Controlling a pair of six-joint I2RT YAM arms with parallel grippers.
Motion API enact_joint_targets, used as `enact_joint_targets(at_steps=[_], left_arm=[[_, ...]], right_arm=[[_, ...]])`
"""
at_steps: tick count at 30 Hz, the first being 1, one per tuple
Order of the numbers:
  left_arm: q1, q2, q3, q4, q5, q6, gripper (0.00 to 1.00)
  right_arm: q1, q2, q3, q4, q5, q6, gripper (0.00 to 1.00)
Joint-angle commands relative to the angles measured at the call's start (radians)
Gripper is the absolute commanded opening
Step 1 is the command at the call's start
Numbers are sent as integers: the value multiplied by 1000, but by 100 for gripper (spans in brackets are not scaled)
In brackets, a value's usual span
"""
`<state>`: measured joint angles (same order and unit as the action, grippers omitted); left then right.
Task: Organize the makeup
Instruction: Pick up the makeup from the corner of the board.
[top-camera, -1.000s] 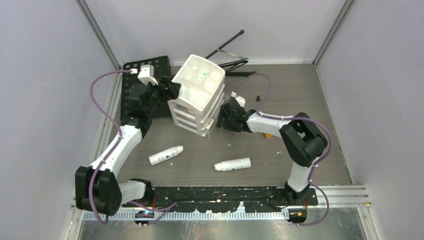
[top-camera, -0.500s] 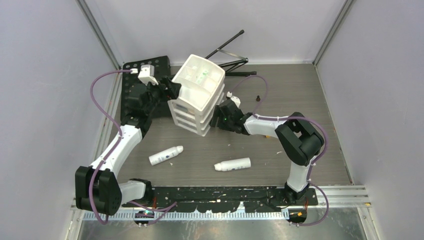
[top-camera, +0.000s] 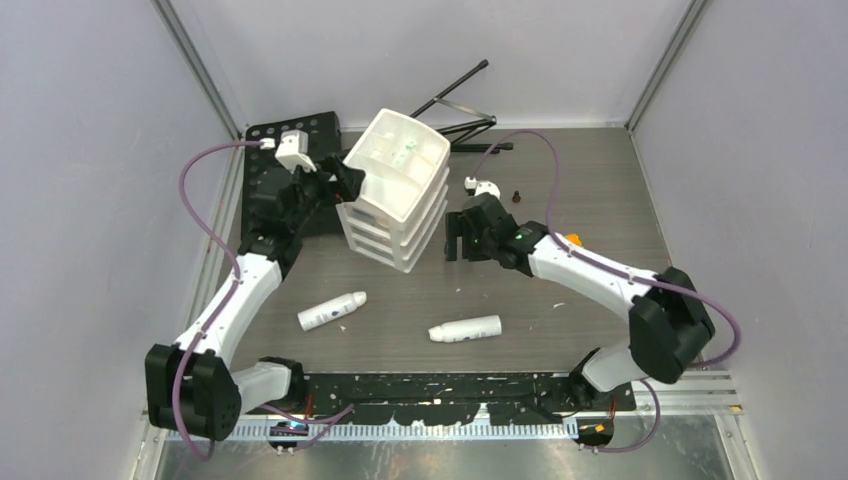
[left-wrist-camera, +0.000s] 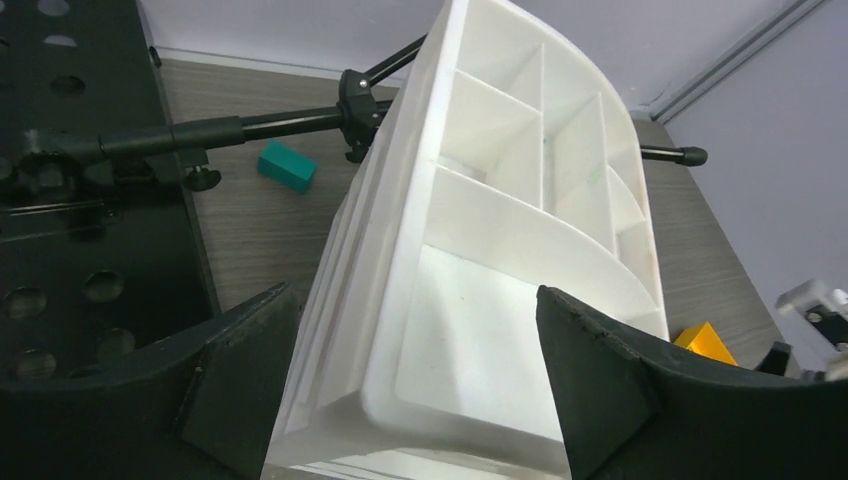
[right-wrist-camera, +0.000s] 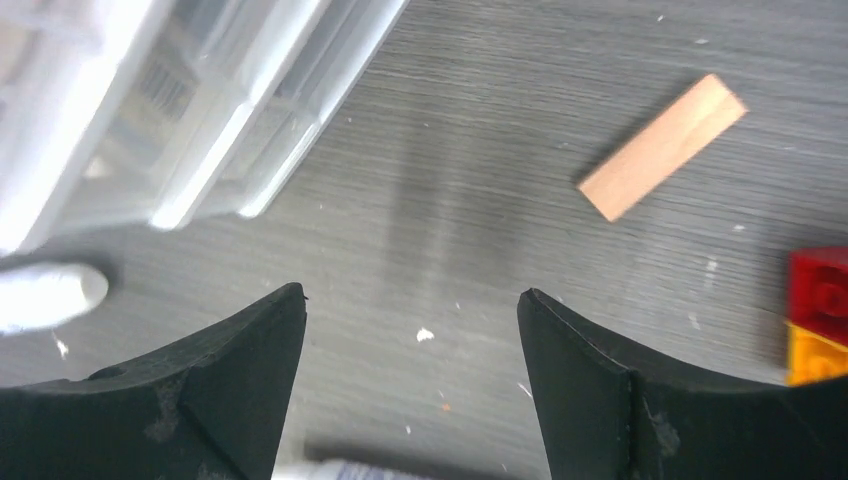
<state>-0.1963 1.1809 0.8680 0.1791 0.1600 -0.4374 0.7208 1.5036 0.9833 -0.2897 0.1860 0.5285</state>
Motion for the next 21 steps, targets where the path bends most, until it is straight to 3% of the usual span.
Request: enact_joint_targets(at_steps=[1, 5, 14, 21], left_arm=[[-7, -89, 55, -41, -27, -30, 92], [-10, -153, 66, -139, -60, -61, 98], [-39, -378, -105, -198, -260, -91, 100], [-47, -450, -194, -188, -371, -86, 100]], right_arm=[[6, -93, 85, -276, -33, -161, 82], [15, -110, 97, -353, -288, -197, 82], [99, -219, -13, -252, -346, -330, 83], [151, -207, -54, -216, -388, -481, 85]])
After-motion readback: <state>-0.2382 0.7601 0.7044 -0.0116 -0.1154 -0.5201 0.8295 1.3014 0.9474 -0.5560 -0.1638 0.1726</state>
